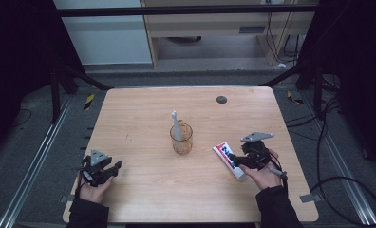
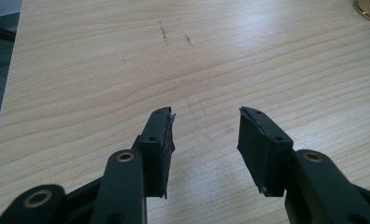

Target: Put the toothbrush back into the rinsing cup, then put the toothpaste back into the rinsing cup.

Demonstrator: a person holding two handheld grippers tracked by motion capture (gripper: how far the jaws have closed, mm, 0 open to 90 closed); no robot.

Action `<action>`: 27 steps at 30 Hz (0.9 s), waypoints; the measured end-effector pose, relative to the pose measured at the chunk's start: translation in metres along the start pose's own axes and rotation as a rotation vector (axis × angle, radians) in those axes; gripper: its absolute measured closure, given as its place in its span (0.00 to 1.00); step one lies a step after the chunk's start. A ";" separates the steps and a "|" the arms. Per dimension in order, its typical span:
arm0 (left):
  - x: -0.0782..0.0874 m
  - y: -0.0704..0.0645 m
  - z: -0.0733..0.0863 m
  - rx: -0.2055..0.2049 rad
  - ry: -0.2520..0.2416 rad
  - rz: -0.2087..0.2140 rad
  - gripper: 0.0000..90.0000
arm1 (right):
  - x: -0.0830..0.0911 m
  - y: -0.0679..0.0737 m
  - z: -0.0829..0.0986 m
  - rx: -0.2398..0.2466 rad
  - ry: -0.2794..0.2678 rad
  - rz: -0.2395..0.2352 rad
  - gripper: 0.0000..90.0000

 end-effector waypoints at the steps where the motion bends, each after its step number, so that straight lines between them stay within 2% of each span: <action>1: 0.000 0.000 0.000 0.000 0.000 0.000 0.60 | -0.002 0.000 0.000 0.001 0.009 0.002 0.42; 11: 0.000 0.001 0.000 0.001 0.003 0.002 0.60 | -0.023 0.004 -0.006 0.016 0.088 0.011 0.38; 16: 0.000 0.000 0.000 0.000 0.003 0.002 0.60 | -0.031 0.004 -0.004 0.014 0.135 0.007 0.38; 24: 0.000 -0.001 0.000 -0.003 0.004 0.000 0.60 | -0.039 0.005 0.000 0.020 0.181 -0.001 0.40; 27: 0.000 -0.001 0.000 -0.005 0.006 0.001 0.60 | -0.042 0.004 0.003 0.008 0.201 -0.003 0.40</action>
Point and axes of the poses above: each handheld gripper's, and its own axes: x roughly backward along the jaws, z roughly out of its underside, y roughly to its left, the point moved 4 cm from there along -x, roughly forward along the jaws, and after that the axes turned 3 degrees about z, right-handed, at the moved point
